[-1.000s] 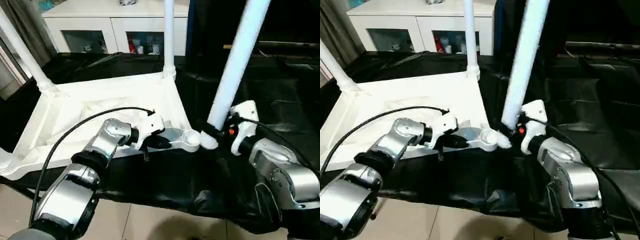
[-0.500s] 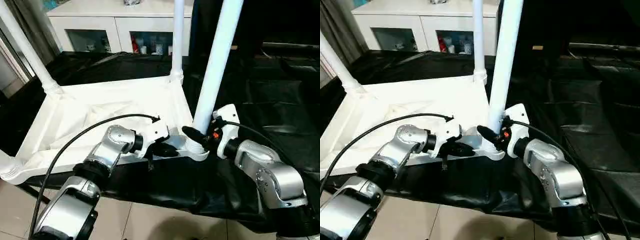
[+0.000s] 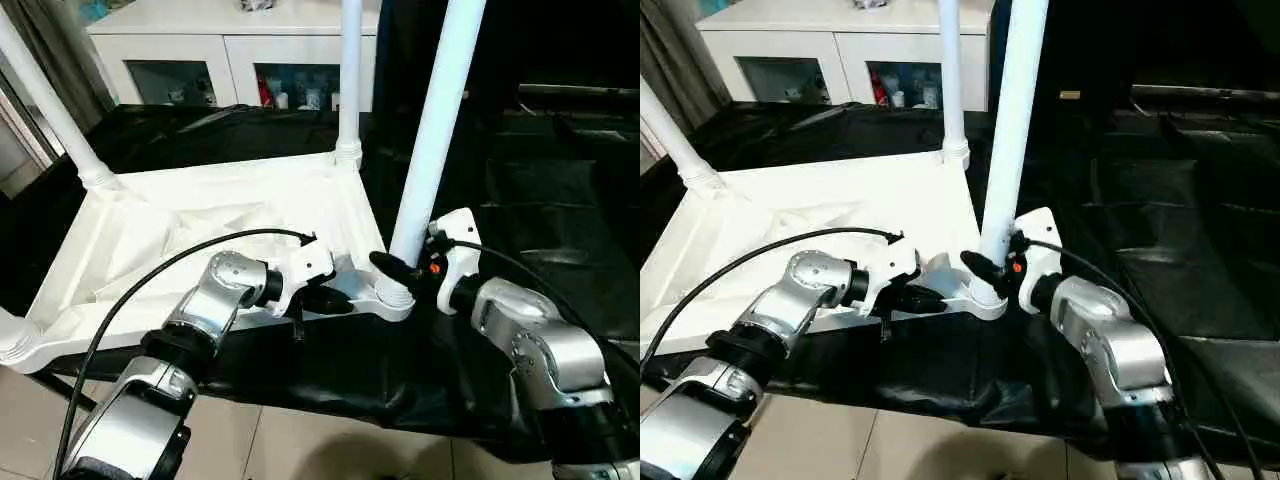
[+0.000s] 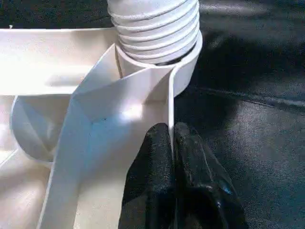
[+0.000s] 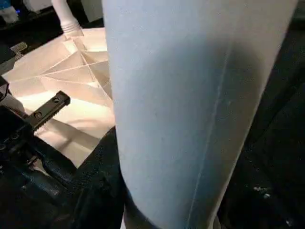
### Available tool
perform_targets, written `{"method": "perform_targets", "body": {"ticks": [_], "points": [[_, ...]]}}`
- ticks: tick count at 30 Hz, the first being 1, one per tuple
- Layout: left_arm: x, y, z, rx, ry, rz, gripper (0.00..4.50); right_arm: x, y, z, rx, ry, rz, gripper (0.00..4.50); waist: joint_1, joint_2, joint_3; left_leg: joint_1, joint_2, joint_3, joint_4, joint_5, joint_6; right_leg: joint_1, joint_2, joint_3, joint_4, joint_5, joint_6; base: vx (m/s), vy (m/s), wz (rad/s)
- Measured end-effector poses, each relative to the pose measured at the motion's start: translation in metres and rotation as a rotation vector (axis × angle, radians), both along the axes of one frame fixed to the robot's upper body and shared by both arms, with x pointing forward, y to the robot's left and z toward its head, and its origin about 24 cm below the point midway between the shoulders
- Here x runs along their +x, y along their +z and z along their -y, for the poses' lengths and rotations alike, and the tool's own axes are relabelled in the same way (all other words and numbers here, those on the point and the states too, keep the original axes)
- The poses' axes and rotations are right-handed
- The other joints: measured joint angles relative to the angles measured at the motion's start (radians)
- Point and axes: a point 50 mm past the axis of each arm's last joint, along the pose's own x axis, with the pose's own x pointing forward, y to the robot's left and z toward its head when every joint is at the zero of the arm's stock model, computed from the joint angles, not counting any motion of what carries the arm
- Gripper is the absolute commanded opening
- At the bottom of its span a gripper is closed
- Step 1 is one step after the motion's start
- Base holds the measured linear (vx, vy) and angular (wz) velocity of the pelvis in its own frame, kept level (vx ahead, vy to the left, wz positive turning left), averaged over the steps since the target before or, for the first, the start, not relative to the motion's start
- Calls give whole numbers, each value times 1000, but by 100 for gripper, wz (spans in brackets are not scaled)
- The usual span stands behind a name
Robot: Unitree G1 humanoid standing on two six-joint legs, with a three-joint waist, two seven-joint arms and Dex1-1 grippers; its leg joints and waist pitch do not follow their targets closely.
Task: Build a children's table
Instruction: Insert table leg to table base
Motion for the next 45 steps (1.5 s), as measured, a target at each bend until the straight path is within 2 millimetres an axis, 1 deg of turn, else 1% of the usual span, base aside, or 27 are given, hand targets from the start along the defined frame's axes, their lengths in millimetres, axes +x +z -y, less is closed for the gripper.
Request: {"method": "perform_targets", "body": {"ticks": [8, 16, 19, 25, 32, 36, 41, 45], "points": [[0, -1, -2, 4, 9, 1, 0, 3, -2, 0, 28, 14, -17, 193, -3, -2, -1, 1, 0, 0, 0, 0, 0, 0, 0, 0, 0, 1, -1, 0, 0, 0], [0, -1, -1, 2, 13, 7, 0, -2, -10, 3, 108, -29, -1, 193, 0, -2, -1, 1, 0, 0, 0, 0, 0, 0, 0, 0, 0, 1, -1, 0, 0, 0], [0, -1, -1, 3, 13, 7, 0, -6, -17, 3, 163, -60, 14, 193, -1, -2, -2, 1, 0, 0, 0, 0, 0, 0, 0, 0, 0, 1, -1, 0, 0, 0], [1, -2, -2, 6, 29, 7, 0, -7, -24, 3, 215, -99, 40, 193, -2, -1, -2, 2, 0, 0, 1, 0, -1, 1, 0, 0, 0, 3, 0, 0, 0, 0], [1, -3, -1, 5, 28, 5, 0, -14, -31, 4, 240, -135, 88, 193, -2, 3, -5, 1, 0, -2, 1, 0, -1, 1, 0, 0, -1, 3, 0, 0, 0, 0], [2, -3, 0, 4, 25, 5, 0, -16, -31, 4, 222, -141, 109, 193, -1, 4, -6, 2, 0, -2, 1, 0, -1, 2, 0, 0, -1, 3, 0, 0, 0, 0], [2, -3, 4, 8, 7, 12, 0, -22, -26, 4, 114, -100, 156, 193, 2, 6, -6, 1, 0, -3, 1, 0, -1, 2, 0, -1, -1, 3, 0, 0, 0, 0], [2, -3, 4, 11, 1, 18, 0, -24, -21, 3, 26, -59, 185, 193, 2, 3, -5, 1, 0, -2, 1, 0, -1, 3, 0, 0, -2, 3, 1, 0, 0, 0]]}}
